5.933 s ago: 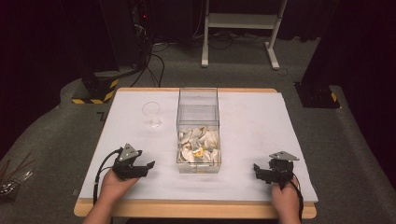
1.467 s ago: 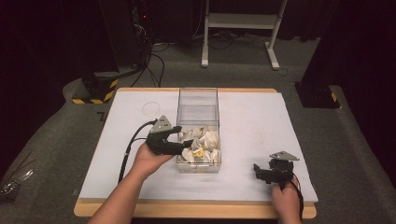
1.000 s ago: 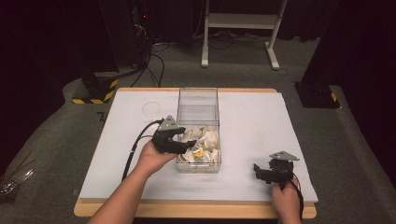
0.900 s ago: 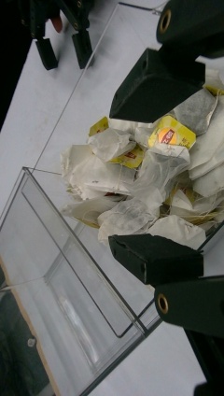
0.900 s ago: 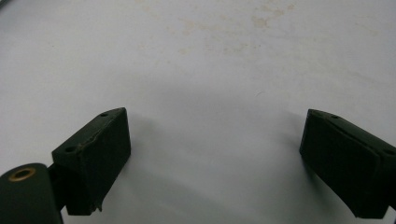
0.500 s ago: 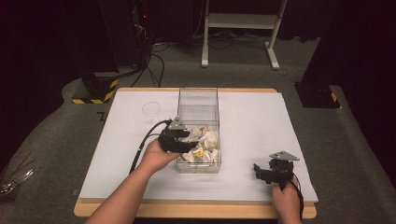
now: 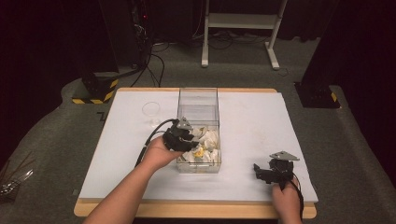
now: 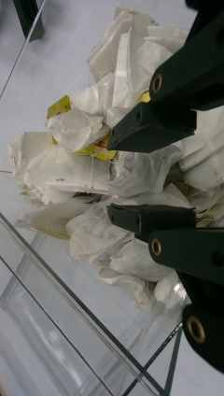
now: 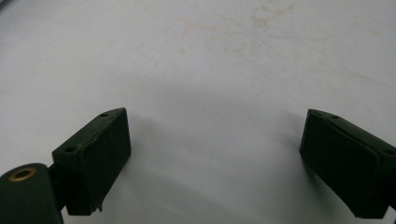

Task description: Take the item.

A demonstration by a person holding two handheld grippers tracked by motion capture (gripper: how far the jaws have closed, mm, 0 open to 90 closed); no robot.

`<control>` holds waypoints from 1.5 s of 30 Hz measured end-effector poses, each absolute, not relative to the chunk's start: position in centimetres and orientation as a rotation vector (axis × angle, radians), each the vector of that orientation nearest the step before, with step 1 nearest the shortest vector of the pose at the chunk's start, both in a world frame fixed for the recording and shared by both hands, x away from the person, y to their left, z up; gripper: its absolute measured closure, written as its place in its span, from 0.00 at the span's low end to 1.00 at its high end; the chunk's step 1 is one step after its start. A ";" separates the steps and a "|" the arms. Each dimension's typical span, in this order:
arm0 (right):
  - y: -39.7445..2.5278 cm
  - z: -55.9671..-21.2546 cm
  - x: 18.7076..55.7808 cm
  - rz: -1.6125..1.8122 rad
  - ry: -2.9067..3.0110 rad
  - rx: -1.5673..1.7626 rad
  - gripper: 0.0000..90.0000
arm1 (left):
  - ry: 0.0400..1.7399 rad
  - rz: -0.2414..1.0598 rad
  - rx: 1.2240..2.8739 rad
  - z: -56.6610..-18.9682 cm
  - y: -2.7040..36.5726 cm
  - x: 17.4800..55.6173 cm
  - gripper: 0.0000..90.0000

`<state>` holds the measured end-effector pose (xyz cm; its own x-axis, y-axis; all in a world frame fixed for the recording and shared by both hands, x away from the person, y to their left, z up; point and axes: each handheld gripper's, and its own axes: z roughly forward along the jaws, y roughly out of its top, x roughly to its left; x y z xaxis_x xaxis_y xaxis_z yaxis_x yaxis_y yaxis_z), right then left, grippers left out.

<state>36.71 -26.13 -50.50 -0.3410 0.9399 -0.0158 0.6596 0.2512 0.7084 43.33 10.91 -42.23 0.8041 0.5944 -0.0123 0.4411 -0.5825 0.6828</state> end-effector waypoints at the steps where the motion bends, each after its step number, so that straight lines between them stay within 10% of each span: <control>1: -26.1 -50.5 36.7 0.854 2.089 1.454 0.10 | 0.761 0.280 2.290 -42.3 10.9 43.3 0.67; 9: -26.1 -50.5 36.7 0.853 2.089 1.454 0.10 | 0.752 0.300 2.325 -42.7 10.4 43.1 0.64; 30: -26.1 -50.5 36.7 0.855 2.089 1.454 0.10 | 0.649 0.392 2.360 -42.1 10.1 41.6 0.99; 45: -26.1 -50.5 36.7 0.855 2.089 1.454 0.10 | 0.687 0.330 2.292 -42.6 11.3 41.8 1.00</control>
<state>36.70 -26.14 -50.50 -0.3411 0.9399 -0.0156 0.6591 0.2510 0.7089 41.78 11.27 -42.56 0.8262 0.5621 0.0376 0.3807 -0.6062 0.6982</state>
